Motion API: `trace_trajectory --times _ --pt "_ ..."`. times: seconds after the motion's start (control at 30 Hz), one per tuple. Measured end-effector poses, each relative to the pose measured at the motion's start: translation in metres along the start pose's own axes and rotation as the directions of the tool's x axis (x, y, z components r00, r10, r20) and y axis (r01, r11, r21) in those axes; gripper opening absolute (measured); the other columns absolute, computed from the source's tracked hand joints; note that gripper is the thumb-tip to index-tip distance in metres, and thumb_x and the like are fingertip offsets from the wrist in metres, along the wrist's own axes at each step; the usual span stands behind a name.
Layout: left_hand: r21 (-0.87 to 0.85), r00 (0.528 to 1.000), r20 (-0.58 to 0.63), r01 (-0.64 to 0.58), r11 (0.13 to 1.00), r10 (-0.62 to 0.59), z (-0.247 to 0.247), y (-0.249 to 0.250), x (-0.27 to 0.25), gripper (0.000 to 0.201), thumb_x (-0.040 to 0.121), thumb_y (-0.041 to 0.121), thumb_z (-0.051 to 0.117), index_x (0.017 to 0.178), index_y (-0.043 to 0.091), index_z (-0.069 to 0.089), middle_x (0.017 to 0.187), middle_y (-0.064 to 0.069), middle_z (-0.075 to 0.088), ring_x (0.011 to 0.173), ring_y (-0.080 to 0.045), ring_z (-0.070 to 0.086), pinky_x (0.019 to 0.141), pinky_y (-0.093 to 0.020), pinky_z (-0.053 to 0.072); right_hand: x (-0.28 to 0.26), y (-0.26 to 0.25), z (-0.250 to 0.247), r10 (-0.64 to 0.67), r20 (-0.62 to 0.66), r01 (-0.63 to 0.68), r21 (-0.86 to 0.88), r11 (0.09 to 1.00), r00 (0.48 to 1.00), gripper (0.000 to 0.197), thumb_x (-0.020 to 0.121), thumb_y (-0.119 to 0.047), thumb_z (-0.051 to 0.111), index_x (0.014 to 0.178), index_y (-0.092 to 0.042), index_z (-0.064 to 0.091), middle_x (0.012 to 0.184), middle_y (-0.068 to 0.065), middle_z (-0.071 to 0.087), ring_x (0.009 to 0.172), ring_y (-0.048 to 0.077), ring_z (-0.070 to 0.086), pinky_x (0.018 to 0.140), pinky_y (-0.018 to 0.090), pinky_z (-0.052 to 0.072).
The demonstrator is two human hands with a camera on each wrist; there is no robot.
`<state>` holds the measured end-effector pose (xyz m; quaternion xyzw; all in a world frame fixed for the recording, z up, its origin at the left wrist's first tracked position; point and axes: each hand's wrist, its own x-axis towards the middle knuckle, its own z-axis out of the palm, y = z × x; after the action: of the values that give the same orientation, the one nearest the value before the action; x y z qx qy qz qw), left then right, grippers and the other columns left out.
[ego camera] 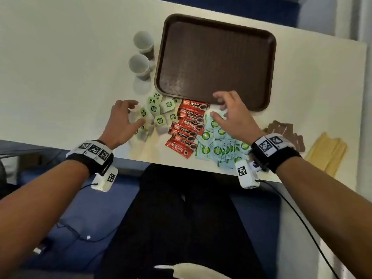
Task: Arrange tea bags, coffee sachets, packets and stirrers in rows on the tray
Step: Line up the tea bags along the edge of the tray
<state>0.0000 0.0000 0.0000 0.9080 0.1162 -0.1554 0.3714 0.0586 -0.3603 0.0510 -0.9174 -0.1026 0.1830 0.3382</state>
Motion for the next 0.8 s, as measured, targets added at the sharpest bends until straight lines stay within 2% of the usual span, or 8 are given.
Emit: trace_trajectory --times 0.17,0.23,0.33,0.4,0.5,0.6,0.8 --pt "0.097 0.994 0.099 0.032 0.995 -0.041 -0.001 -0.008 -0.002 0.097 0.074 0.057 0.074 0.157 0.014 0.044 0.149 -0.015 0.044 0.133 -0.035 0.051 0.115 -0.051 0.046 0.026 -0.035 0.030 -0.017 0.119 0.025 -0.059 0.998 0.993 0.047 0.104 -0.028 0.065 0.149 -0.019 0.053 0.135 -0.004 0.051 0.117 0.006 0.051 0.101 0.026 0.046" --pt "0.130 0.991 0.122 0.035 0.991 -0.051 0.002 -0.014 -0.008 0.106 0.075 0.061 0.083 0.160 0.015 0.039 0.150 -0.014 0.042 0.136 -0.034 0.049 0.115 -0.052 0.046 0.035 -0.046 0.039 -0.013 0.147 0.023 -0.066 0.998 0.989 0.048 0.104 -0.029 0.065 0.150 -0.019 0.053 0.139 0.000 0.054 0.123 0.012 0.055 0.108 0.033 0.048" --pt "0.163 0.988 0.140 0.041 0.986 -0.065 0.008 -0.024 -0.013 0.111 0.077 0.055 0.092 0.163 0.018 0.033 0.150 -0.012 0.039 0.135 -0.035 0.051 0.111 -0.055 0.050 0.050 -0.063 0.052 0.003 0.197 0.017 -0.098 0.995 0.980 0.048 0.103 -0.030 0.066 0.149 -0.020 0.054 0.141 0.003 0.056 0.127 0.019 0.057 0.111 0.042 0.050" --pt "0.155 0.990 0.134 0.029 0.987 -0.051 0.012 -0.029 -0.015 0.113 0.073 0.051 0.096 0.162 0.019 0.034 0.147 -0.011 0.040 0.130 -0.036 0.054 0.107 -0.056 0.053 0.058 -0.072 0.060 0.013 0.235 0.017 -0.128 0.992 0.972 0.048 0.104 -0.030 0.065 0.149 -0.019 0.055 0.144 0.004 0.056 0.129 0.020 0.056 0.112 0.040 0.048" --pt "0.099 0.992 0.123 0.029 0.995 -0.041 0.016 -0.033 -0.012 0.109 0.075 0.036 0.098 0.162 0.017 0.035 0.143 -0.011 0.041 0.120 -0.036 0.060 0.105 -0.052 0.054 0.066 -0.085 0.072 0.023 0.282 0.028 -0.174 0.984 0.959 0.049 0.104 -0.025 0.064 0.151 -0.015 0.053 0.150 0.006 0.054 0.136 0.023 0.053 0.116 0.039 0.044" --pt "0.032 0.994 0.109 0.023 0.999 -0.026 0.019 -0.034 -0.004 0.103 0.079 0.026 0.095 0.162 0.018 0.035 0.142 -0.008 0.041 0.112 -0.033 0.063 0.101 -0.048 0.056 0.074 -0.092 0.082 0.038 0.306 0.028 -0.208 0.978 0.951 0.051 0.104 -0.024 0.064 0.152 -0.015 0.051 0.151 0.008 0.052 0.138 0.026 0.051 0.115 0.040 0.043" --pt "-0.046 0.994 0.109 -0.002 0.999 0.007 0.019 -0.037 0.009 0.102 0.080 0.018 0.094 0.163 0.020 0.036 0.143 -0.003 0.040 0.115 -0.027 0.060 0.100 -0.039 0.056 0.079 -0.092 0.093 0.047 0.293 0.031 -0.255 0.966 0.955 0.060 0.100 -0.031 0.072 0.153 -0.020 0.046 0.150 0.005 0.050 0.140 0.027 0.047 0.115 0.043 0.043"
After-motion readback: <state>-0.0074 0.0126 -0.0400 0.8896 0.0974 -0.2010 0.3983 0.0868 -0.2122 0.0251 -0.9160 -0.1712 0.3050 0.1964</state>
